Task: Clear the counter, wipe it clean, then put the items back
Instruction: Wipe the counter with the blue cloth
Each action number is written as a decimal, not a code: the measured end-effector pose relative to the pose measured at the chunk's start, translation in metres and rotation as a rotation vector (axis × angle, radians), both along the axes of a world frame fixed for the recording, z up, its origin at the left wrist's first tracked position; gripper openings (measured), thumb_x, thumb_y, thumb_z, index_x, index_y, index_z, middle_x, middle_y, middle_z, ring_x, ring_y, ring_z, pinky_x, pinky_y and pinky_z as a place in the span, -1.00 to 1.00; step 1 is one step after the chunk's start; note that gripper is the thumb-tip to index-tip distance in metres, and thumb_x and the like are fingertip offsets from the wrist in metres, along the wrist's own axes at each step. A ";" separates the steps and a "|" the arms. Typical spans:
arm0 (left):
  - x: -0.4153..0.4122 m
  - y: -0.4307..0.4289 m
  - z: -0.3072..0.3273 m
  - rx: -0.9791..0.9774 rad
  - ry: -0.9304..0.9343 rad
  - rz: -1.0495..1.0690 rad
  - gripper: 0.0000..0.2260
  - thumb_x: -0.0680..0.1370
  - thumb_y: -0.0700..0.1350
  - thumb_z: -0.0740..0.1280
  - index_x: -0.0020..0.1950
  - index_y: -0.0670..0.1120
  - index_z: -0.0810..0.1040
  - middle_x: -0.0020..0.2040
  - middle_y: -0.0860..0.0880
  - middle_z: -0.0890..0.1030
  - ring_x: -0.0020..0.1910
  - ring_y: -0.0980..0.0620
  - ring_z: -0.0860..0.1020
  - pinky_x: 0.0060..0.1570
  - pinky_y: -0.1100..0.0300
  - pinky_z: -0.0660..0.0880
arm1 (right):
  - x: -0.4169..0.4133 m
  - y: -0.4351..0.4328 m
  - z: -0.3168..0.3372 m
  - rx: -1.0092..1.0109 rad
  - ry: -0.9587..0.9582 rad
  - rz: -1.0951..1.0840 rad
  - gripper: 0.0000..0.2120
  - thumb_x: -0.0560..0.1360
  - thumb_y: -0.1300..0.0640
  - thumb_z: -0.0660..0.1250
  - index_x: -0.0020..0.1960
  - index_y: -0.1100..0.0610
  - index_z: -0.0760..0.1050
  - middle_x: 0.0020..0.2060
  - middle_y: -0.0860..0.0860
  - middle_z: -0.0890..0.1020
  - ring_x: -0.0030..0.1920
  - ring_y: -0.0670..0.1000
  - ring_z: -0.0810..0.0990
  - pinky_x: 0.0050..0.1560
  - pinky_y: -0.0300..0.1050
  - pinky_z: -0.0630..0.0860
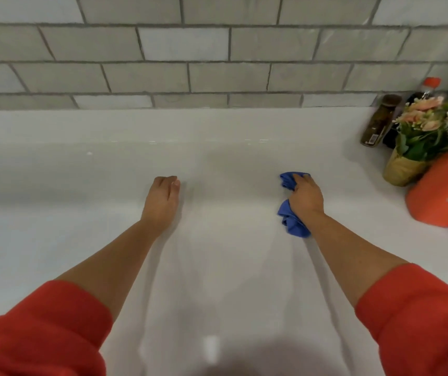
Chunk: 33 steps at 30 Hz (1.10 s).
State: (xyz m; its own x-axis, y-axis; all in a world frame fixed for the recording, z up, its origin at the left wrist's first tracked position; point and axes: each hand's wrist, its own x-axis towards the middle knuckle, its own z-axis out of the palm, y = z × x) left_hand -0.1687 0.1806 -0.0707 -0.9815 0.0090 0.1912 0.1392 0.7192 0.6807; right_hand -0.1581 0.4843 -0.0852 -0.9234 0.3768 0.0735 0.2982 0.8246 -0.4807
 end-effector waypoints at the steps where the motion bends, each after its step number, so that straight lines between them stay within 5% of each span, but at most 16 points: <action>1: -0.006 0.000 0.000 -0.003 0.004 0.020 -0.64 0.65 -0.08 0.03 0.36 -0.19 0.40 0.32 -0.16 0.40 0.31 -0.10 0.38 0.21 0.26 0.21 | -0.009 -0.008 0.002 0.044 -0.038 -0.050 -0.54 0.55 0.32 0.09 0.45 0.22 0.24 0.39 0.20 0.31 0.34 0.18 0.35 0.31 -0.12 0.26; 3: -0.018 -0.001 -0.001 -0.024 0.011 0.053 -0.64 0.65 -0.08 0.03 0.36 -0.20 0.39 0.34 -0.15 0.38 0.32 -0.11 0.37 0.26 0.21 0.22 | -0.022 -0.045 0.005 0.081 -0.061 -0.006 -0.53 0.55 0.26 0.09 0.45 0.20 0.23 0.39 0.22 0.30 0.36 0.17 0.34 0.33 -0.10 0.23; 6: -0.041 -0.001 -0.003 -0.125 0.007 0.086 -0.64 0.65 -0.09 0.04 0.36 -0.22 0.40 0.35 -0.19 0.39 0.32 -0.16 0.37 0.32 0.09 0.23 | -0.018 -0.122 -0.004 0.024 0.045 0.391 -0.52 0.47 0.25 0.08 0.38 0.22 0.35 0.32 0.24 0.40 0.33 0.19 0.39 0.29 -0.10 0.28; 10: -0.068 -0.010 -0.010 -0.295 -0.023 0.210 -0.64 0.64 -0.10 0.06 0.33 -0.25 0.42 0.32 -0.25 0.41 0.31 -0.22 0.36 0.35 -0.02 0.19 | -0.004 -0.138 -0.003 -0.060 0.006 0.769 -0.54 0.55 0.32 0.14 0.44 0.22 0.26 0.46 0.17 0.26 0.47 0.10 0.23 0.42 -0.29 0.05; 15: -0.078 -0.016 -0.023 -0.378 -0.069 0.326 -0.63 0.63 -0.05 0.02 0.30 -0.21 0.43 0.31 -0.23 0.40 0.32 -0.22 0.32 0.33 -0.05 0.14 | -0.048 -0.015 0.003 -0.194 0.139 0.403 -0.60 0.50 0.35 0.11 0.30 0.23 0.46 0.32 0.18 0.47 0.30 0.13 0.49 0.17 -0.57 0.23; 17: -0.081 -0.013 -0.026 -0.402 -0.082 0.315 -0.64 0.63 -0.06 0.02 0.30 -0.20 0.43 0.29 -0.22 0.40 0.30 -0.21 0.33 0.31 -0.03 0.15 | -0.076 0.039 0.004 -0.128 0.137 0.144 -0.59 0.46 0.41 0.17 0.27 0.18 0.47 0.27 0.16 0.51 0.23 0.14 0.53 0.14 -0.37 0.36; 21: -0.086 -0.013 -0.029 -0.405 -0.061 0.309 -0.68 0.63 -0.08 0.05 0.24 -0.21 0.45 0.26 -0.23 0.41 0.27 -0.21 0.34 0.29 -0.02 0.17 | -0.139 0.055 0.001 0.091 -0.061 -0.161 -0.53 0.52 0.28 0.17 0.43 0.26 0.23 0.34 0.24 0.34 0.35 0.22 0.32 0.33 0.03 0.30; 28: -0.094 -0.019 -0.043 -0.541 -0.030 0.280 -0.39 0.50 0.06 -0.19 0.16 -0.23 0.53 0.13 -0.24 0.53 0.15 -0.27 0.44 0.11 -0.10 0.31 | -0.203 -0.079 0.004 0.168 -0.091 -0.083 -0.61 0.59 0.18 0.07 0.38 0.27 0.26 0.37 0.20 0.32 0.40 0.18 0.26 0.45 0.04 0.16; 33: -0.099 -0.025 -0.052 -0.512 -0.011 0.278 -0.41 0.51 0.06 -0.17 0.11 -0.23 0.55 0.09 -0.22 0.56 0.15 -0.24 0.46 0.16 -0.09 0.34 | -0.211 -0.179 -0.005 0.086 0.051 0.397 -0.66 0.53 0.27 0.12 0.30 0.24 0.37 0.30 0.14 0.41 0.33 0.10 0.35 0.34 -0.15 0.17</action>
State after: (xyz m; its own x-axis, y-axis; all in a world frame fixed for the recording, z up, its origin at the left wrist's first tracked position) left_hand -0.2680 0.1561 -0.1224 -0.9621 -0.1610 0.2201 -0.1076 0.9657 0.2365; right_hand -0.3687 0.3054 -0.0899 -0.9902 -0.0181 0.1383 -0.0739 0.9089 -0.4105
